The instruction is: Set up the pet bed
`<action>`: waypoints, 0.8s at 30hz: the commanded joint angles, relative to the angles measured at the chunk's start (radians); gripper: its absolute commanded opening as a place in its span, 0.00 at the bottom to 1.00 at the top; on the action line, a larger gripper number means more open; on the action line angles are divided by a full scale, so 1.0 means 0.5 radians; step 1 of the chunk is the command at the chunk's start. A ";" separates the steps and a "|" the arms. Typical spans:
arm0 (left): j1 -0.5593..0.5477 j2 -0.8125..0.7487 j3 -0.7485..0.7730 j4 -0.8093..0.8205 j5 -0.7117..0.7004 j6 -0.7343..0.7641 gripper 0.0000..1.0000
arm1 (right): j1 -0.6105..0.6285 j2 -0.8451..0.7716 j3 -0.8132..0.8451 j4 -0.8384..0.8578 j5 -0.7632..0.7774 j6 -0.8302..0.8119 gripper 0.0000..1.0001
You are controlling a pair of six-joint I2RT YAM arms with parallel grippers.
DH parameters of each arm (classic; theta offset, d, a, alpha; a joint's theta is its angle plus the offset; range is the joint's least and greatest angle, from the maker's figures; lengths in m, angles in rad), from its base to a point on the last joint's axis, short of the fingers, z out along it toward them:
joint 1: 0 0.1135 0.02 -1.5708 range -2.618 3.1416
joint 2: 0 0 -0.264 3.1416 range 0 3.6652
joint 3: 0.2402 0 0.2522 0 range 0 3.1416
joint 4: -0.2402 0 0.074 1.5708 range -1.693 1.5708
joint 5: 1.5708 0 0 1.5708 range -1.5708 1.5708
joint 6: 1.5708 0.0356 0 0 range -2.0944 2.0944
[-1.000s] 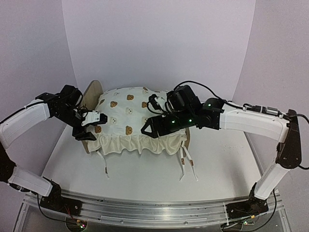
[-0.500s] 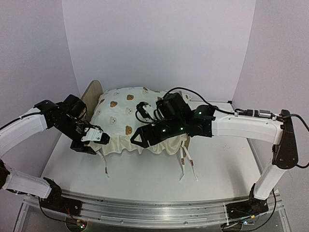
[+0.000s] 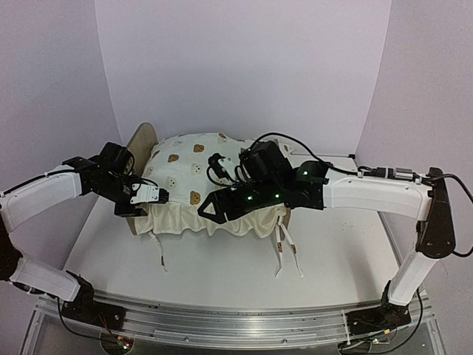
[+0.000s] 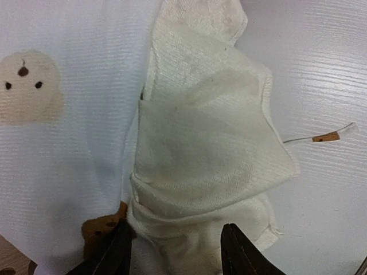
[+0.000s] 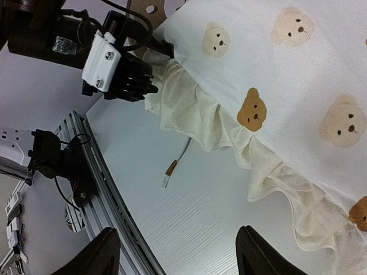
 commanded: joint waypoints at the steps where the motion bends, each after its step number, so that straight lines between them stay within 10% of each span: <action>1: 0.031 0.142 0.158 -0.057 0.043 -0.027 0.55 | 0.012 -0.083 -0.043 0.080 0.055 -0.026 0.70; 13: 0.031 0.424 0.185 -0.026 0.108 -0.098 0.63 | 0.017 -0.065 -0.077 0.123 -0.019 -0.028 0.69; 24: 0.000 0.536 0.061 -0.003 0.143 -0.208 0.49 | 0.084 -0.094 -0.286 0.379 -0.068 -0.123 0.69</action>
